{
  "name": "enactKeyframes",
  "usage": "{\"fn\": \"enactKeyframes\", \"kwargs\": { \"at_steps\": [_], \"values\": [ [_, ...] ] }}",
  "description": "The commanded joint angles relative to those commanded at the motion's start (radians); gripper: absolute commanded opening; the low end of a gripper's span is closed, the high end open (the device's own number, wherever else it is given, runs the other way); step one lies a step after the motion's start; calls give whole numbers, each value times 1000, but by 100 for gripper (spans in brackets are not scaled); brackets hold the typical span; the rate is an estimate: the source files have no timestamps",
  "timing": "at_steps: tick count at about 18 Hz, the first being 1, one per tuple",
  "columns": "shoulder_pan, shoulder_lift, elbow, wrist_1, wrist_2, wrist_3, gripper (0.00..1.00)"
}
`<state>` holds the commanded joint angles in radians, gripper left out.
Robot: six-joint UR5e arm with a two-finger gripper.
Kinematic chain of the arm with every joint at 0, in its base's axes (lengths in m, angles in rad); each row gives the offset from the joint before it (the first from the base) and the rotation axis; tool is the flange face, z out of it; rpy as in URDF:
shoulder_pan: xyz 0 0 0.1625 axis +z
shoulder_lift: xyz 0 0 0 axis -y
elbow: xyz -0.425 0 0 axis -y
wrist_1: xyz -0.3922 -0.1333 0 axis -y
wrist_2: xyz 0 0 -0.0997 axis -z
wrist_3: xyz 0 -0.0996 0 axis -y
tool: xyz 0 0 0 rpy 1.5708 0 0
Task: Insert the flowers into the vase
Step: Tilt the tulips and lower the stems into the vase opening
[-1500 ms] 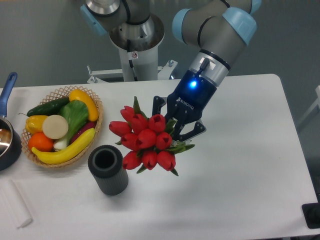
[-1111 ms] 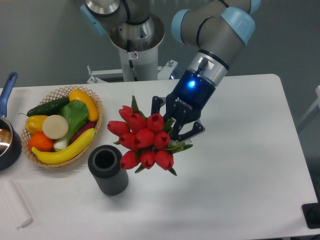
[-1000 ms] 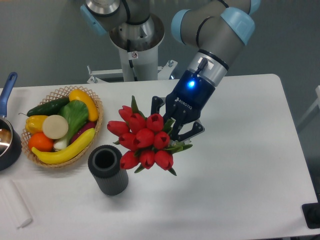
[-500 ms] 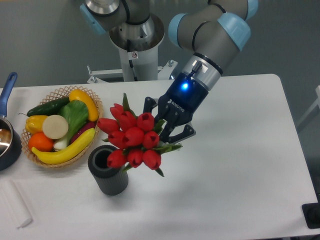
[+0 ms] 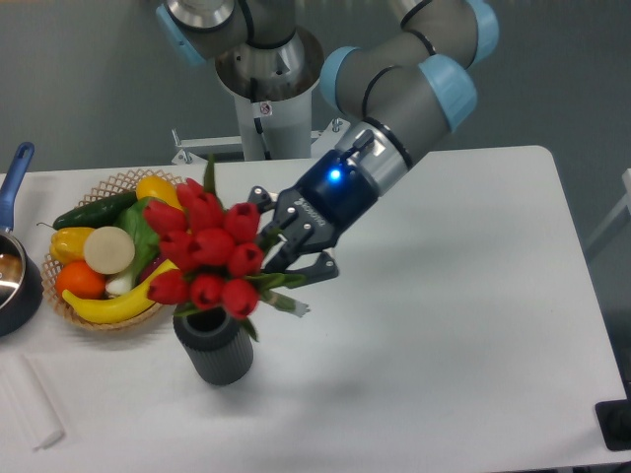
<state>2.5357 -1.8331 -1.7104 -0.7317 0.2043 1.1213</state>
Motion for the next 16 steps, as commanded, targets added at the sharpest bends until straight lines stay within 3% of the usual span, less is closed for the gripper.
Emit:
{"fn": "enactKeyframes", "kwargs": {
  "at_steps": [7,16],
  "values": [
    [-17,0,-6,0,-129,-2,26],
    [-48,-44,-18,0,-132,0,26]
  ]
}}
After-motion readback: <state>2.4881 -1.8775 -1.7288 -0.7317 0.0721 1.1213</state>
